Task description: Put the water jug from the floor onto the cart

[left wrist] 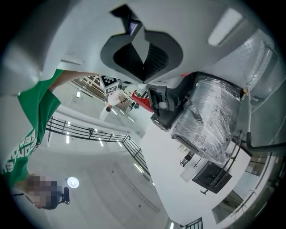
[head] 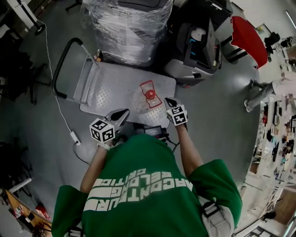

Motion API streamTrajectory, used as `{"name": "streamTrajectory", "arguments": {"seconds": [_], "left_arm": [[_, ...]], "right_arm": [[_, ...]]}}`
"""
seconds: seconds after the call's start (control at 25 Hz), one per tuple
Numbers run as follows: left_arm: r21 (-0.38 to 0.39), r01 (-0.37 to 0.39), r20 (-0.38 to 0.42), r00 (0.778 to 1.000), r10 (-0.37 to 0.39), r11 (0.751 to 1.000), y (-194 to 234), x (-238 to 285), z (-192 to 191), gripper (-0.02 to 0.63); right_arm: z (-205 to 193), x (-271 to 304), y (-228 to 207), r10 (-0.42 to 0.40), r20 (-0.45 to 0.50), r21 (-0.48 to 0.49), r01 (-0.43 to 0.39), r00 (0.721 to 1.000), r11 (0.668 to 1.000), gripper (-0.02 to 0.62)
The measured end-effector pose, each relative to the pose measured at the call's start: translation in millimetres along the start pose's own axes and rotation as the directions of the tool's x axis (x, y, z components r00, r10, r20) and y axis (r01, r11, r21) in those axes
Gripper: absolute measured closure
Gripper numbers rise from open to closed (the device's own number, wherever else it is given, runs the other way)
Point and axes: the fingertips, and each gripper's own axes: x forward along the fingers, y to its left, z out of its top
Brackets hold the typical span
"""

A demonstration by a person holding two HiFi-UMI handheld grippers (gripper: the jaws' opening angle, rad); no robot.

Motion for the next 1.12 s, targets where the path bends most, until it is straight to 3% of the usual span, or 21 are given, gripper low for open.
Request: {"name": "streamTrajectory", "arguments": {"seconds": [0.28,0.6,0.84,1.12], "left_arm": [[0.008,0.065,-0.042,0.997,-0.064,0.998,-12,-11,-21,0.598],[0.011,0.119,-0.071,0.991,-0.118,0.993,-31,-32,-44,0.598],[0.009,0.148,-0.11,0.983,-0.146,0.989,-44,-44,-62,0.598],[0.006,0.153,-0.108,0.983,-0.151,0.988,-45,-38,-68,0.598]], "right_arm": [[14,-67,23,-0.083,0.112,0.075,0.075,0.99,0.994,0.603],[0,-125,68,-0.146,0.156,0.106,0.13,0.977,0.986,0.603],[-8,-146,100,-0.148,0.17,0.117,0.129,0.974,0.985,0.603],[-1,-148,102,-0.152,0.201,0.118,0.13,0.968,0.984,0.601]]}}
